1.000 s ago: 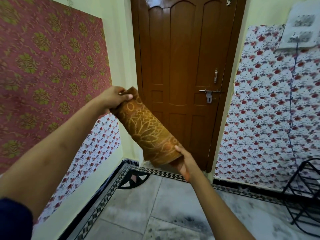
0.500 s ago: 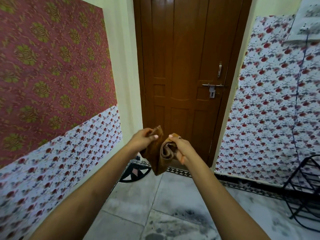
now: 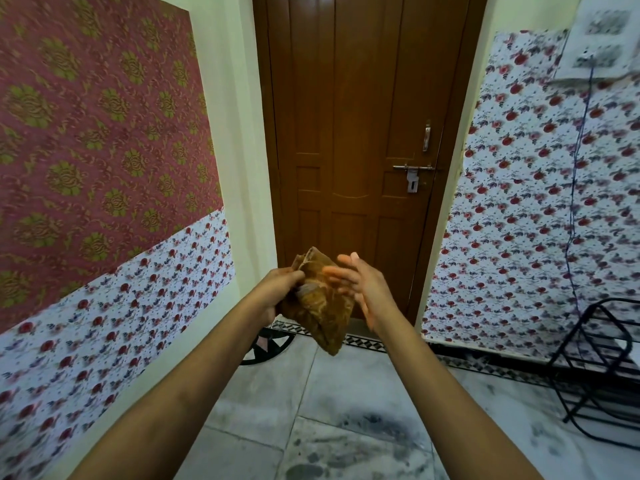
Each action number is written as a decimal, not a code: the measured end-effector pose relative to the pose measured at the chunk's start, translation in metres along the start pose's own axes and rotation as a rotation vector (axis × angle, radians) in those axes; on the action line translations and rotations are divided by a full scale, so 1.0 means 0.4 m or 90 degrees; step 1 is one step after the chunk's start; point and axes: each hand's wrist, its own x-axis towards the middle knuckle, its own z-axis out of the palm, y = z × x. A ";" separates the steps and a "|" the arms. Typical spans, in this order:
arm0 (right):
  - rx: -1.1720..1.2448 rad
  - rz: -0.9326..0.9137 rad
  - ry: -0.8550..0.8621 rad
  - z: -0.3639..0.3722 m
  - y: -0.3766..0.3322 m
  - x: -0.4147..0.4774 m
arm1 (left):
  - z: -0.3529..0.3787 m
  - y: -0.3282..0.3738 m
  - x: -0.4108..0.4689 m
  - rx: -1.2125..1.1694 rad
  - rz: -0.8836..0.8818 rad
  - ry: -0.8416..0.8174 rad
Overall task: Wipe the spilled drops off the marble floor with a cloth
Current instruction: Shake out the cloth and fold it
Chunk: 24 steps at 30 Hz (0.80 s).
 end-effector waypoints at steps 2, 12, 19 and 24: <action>-0.022 -0.062 0.143 -0.008 0.014 -0.005 | -0.007 0.002 -0.006 -0.086 -0.030 -0.011; 0.127 0.154 0.018 -0.030 0.049 -0.012 | -0.042 -0.013 -0.006 -0.246 -0.062 -0.099; 0.106 0.129 0.076 -0.046 0.053 0.003 | -0.029 -0.032 0.024 -0.128 -0.055 -0.104; 0.150 0.140 0.084 -0.063 0.078 0.010 | -0.033 -0.041 0.052 -0.139 -0.048 -0.104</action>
